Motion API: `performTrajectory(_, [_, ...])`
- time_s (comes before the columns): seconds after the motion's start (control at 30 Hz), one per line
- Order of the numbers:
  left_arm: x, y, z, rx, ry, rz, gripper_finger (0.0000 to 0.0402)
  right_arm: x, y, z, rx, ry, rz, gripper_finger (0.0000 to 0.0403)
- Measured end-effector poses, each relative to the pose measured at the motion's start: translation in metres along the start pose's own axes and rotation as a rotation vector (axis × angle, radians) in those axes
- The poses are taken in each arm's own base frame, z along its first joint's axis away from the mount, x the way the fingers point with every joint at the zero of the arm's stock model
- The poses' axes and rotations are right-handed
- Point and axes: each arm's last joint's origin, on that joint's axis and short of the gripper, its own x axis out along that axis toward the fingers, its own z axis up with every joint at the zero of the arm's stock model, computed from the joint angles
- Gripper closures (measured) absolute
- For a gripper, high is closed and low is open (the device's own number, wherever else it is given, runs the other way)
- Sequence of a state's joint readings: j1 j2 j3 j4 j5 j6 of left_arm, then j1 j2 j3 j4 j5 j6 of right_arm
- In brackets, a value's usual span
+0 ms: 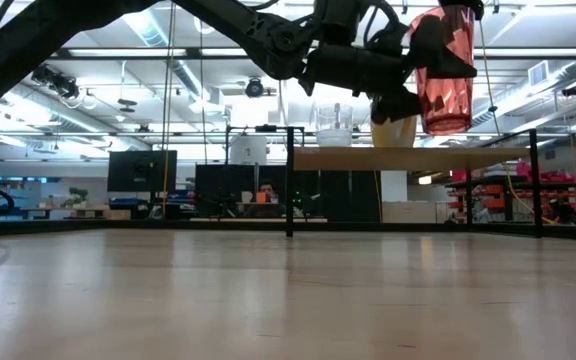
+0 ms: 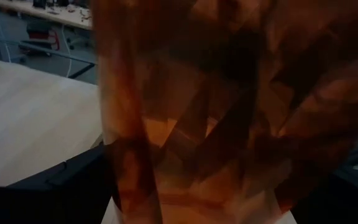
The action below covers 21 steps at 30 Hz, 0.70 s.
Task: Stack small to large cups/mugs on shelf
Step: Put the brown cup on the shelf
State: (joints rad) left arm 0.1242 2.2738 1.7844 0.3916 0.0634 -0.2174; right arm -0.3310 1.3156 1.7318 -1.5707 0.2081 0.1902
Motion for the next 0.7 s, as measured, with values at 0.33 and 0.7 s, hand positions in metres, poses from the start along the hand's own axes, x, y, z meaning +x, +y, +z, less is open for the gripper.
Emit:
performTrajectory(0.33, [0.0002,-0.0028,-0.0021,0.052,0.014,0.005,0.0005,0.0,0.0001,0.0,-0.007,0.001,0.0,0.0403])
performTrajectory(0.7, [0.0003,-0.005,-0.0037,0.07,0.025,0.025,0.0005,-0.0003,0.0,-0.0001,-0.007,-0.002,0.0,0.0403])
